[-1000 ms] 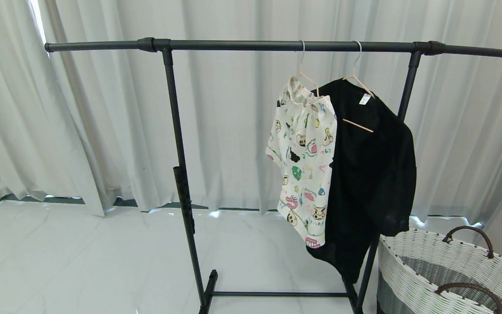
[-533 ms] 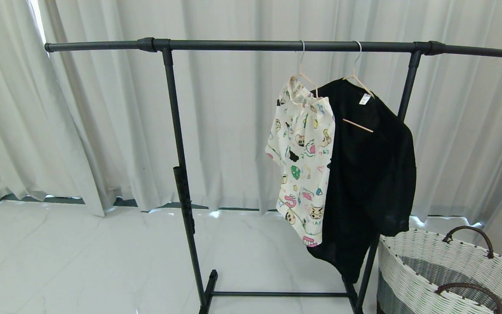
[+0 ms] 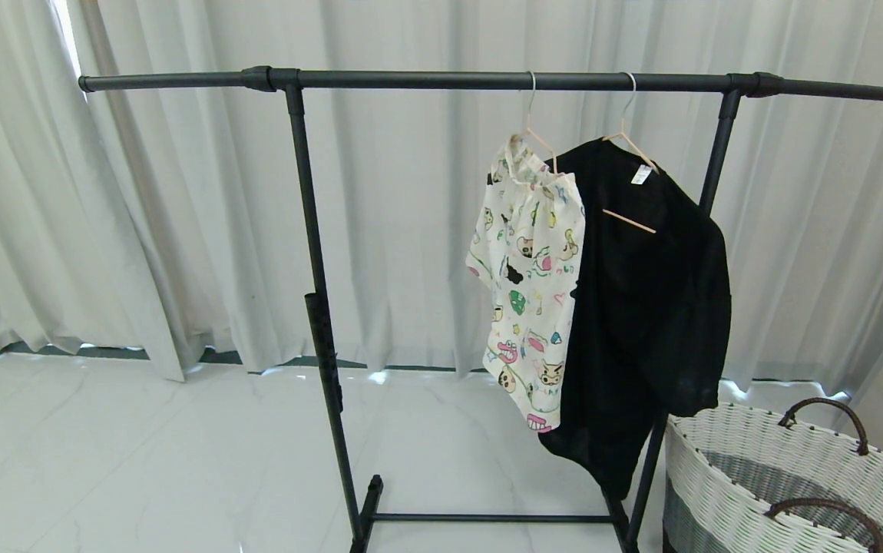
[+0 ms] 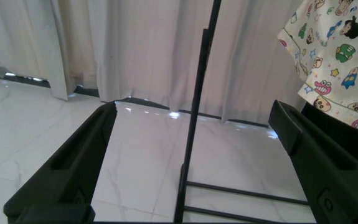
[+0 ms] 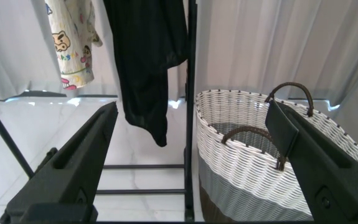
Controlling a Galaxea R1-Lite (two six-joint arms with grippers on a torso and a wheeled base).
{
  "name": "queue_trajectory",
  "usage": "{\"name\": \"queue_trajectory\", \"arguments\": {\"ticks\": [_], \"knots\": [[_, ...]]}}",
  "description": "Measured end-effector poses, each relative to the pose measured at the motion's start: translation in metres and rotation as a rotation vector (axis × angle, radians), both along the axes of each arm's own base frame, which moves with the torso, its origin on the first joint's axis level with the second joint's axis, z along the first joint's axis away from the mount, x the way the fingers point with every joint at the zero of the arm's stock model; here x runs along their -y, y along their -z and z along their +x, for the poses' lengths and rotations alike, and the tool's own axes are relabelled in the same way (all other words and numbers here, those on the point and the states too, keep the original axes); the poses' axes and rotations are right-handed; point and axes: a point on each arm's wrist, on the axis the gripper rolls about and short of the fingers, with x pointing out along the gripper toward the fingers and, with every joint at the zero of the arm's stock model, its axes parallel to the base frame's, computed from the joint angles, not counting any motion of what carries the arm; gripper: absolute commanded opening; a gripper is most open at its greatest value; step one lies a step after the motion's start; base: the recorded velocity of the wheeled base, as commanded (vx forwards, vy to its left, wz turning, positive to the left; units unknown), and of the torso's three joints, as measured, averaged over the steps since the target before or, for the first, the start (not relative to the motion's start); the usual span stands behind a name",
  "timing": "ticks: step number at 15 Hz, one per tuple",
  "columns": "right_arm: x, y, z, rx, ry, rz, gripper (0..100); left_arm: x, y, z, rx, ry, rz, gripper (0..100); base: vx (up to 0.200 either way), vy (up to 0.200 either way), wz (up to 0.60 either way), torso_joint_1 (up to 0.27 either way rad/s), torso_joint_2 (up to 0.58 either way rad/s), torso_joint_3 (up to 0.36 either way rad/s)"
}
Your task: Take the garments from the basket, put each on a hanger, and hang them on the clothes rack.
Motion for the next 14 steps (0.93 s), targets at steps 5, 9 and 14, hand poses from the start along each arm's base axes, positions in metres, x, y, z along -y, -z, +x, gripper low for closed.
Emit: {"name": "queue_trajectory", "arguments": {"ticks": [5, 9, 14], "knots": [[0.0000, 0.0000, 0.0000, 0.000, -0.001, 0.000, 100, 0.0000, 0.0000, 0.0000, 0.000, 0.000, 0.000, 100, 0.000, 0.000, 0.00, 0.000, 0.00, 0.000], [0.0000, -0.0001, 0.0000, 0.000, 0.000, 0.000, 100, 0.0000, 0.0000, 0.0000, 0.000, 0.000, 0.000, 100, 0.000, 0.000, 0.00, 0.000, 0.00, 0.000], [0.0000, -0.0001, 0.0000, 0.000, 0.000, 0.000, 100, 0.0000, 0.0000, 0.0000, 0.000, 0.000, 0.000, 100, 0.000, 0.000, 0.00, 0.000, 0.00, 0.000]]}}
